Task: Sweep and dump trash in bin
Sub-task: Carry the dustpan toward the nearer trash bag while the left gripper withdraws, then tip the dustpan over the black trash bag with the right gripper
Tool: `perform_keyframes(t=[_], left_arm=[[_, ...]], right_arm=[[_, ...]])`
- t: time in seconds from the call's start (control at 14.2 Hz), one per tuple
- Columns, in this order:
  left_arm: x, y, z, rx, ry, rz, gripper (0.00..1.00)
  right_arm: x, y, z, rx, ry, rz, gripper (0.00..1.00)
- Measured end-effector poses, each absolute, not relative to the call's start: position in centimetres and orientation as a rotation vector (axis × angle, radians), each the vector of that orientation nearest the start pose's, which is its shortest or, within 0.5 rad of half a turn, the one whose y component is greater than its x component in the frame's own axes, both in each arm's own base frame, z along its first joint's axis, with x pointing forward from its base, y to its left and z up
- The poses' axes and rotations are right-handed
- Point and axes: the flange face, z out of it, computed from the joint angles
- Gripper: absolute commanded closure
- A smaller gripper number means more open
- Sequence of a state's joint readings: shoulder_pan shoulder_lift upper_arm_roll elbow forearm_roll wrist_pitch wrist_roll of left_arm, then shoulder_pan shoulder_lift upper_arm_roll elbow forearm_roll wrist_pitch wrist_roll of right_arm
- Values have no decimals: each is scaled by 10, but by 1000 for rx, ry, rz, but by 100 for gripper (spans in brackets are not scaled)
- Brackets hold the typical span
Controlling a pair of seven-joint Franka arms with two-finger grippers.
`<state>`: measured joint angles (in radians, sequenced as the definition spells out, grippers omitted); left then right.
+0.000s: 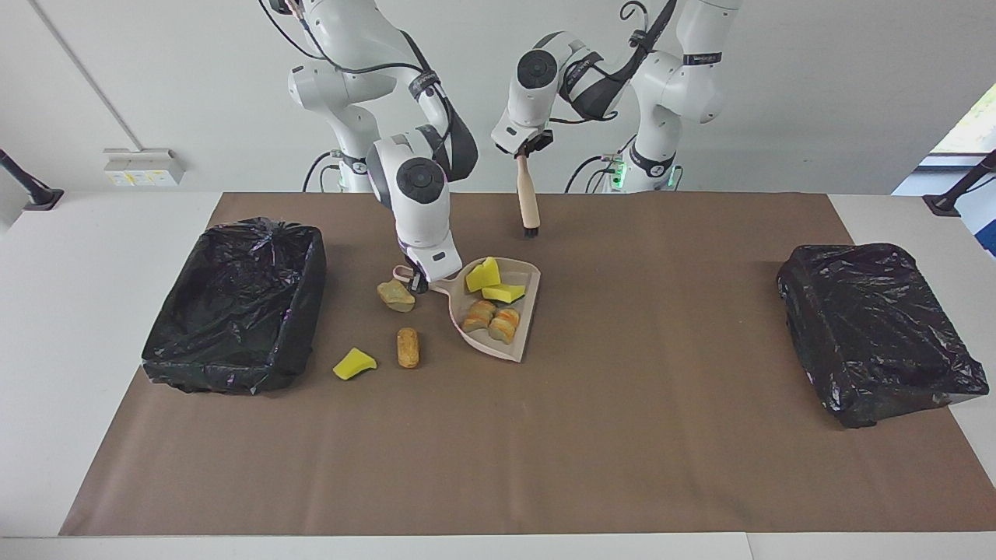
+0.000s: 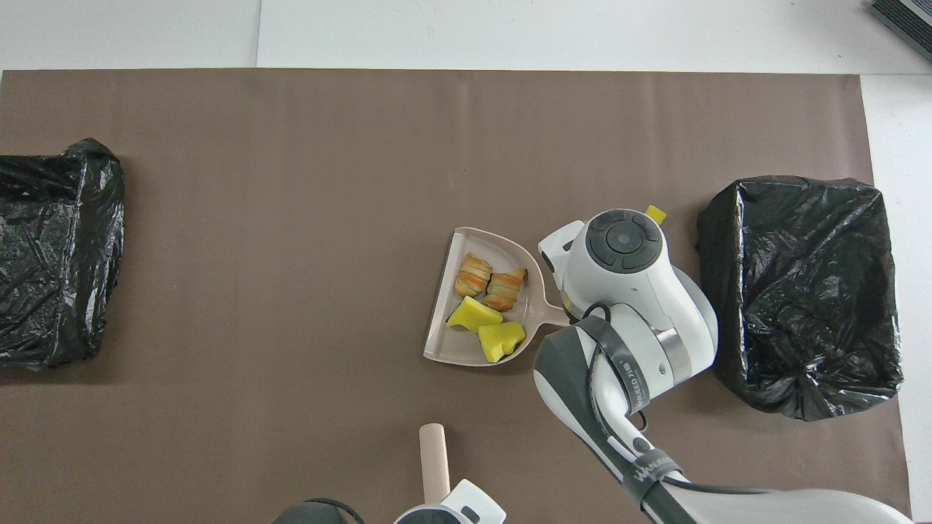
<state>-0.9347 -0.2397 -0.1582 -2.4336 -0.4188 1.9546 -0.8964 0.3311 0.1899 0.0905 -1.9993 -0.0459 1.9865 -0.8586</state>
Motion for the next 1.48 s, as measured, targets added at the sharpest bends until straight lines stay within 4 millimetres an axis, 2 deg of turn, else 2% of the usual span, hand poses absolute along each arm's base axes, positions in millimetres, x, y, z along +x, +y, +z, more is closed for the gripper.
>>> perform_keyframes(t=[0.35,0.78,0.92,1.06,1.2,1.27,1.41,1.48], left_arm=[[164,-395,357,-3145,-14,482,100],[175,-388,353,-3146,-24,445,100],[178,-384,349,-3142,6,449,100],[178,-380,340,-3126,42,464,99],[177,-380,332,-3110,55,478,88],[177,-381,329,-3108,54,478,75],[178,-382,329,-3113,55,473,54],[178,-381,327,-3111,58,476,29]], right_arm=[[524,214,350,-2487,-1853,313,100],[532,204,356,-2503,-1834,296,100],[536,203,368,-2511,-1829,287,100],[545,189,392,-2543,-1797,258,100],[558,157,425,-2567,-1779,212,100],[565,133,443,-2570,-1778,191,100],[581,71,478,-2591,-1760,143,100],[587,38,492,-2610,-1744,116,100]])
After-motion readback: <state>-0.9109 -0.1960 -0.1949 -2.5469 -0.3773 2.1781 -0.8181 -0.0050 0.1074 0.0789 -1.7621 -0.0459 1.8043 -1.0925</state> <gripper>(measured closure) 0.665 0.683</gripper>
